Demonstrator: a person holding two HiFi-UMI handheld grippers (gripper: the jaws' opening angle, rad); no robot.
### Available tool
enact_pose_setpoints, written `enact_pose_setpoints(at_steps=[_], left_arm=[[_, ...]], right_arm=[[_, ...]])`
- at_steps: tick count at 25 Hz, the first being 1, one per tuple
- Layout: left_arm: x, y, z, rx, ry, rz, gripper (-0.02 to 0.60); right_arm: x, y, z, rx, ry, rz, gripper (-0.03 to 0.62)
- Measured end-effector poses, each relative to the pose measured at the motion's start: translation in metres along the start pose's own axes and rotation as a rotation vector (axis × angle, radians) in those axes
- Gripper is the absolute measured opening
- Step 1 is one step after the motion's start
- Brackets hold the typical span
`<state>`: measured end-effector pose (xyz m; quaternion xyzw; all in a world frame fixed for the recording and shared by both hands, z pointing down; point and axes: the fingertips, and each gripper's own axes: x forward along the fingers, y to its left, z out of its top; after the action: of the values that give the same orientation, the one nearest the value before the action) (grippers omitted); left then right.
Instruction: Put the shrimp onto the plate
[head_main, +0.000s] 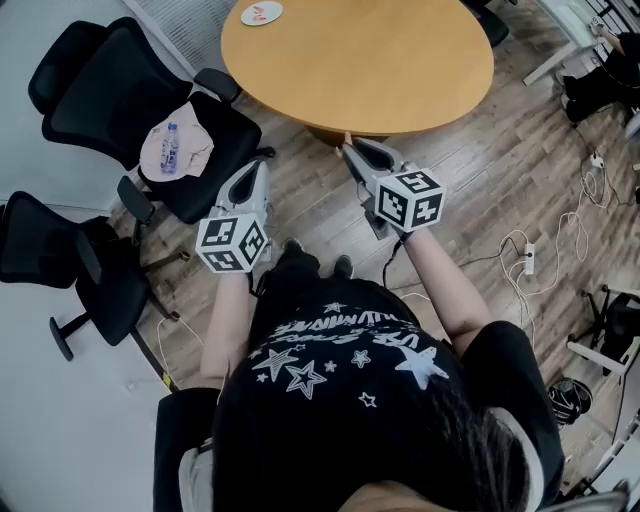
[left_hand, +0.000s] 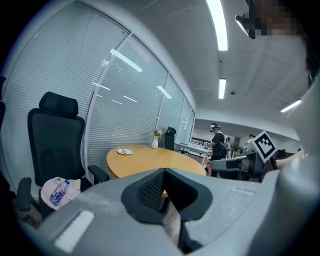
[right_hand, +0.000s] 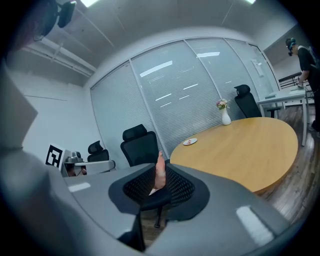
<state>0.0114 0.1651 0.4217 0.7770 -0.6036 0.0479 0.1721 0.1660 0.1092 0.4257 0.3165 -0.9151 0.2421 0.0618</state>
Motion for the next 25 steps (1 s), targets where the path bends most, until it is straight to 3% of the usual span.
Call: enact_pose_setpoints(at_steps=[7, 13, 25], left_arm=[[0.018, 0.034, 0.003, -0.044, -0.004, 0.041, 0.002], [0.059, 0.054, 0.014, -0.054, -0.003, 0.010, 0.002], [0.159, 0.142, 0.050, -0.087, 0.006, -0.019, 0.002]], right_arm=[[0.028, 0.002, 0.001, -0.025, 0.034, 0.055, 0.069], [0.054, -0.033, 0.019, -0.005, 0.031, -0.002, 0.069], [0.170, -0.083, 0.058, 0.022, 0.056, -0.044, 0.069]])
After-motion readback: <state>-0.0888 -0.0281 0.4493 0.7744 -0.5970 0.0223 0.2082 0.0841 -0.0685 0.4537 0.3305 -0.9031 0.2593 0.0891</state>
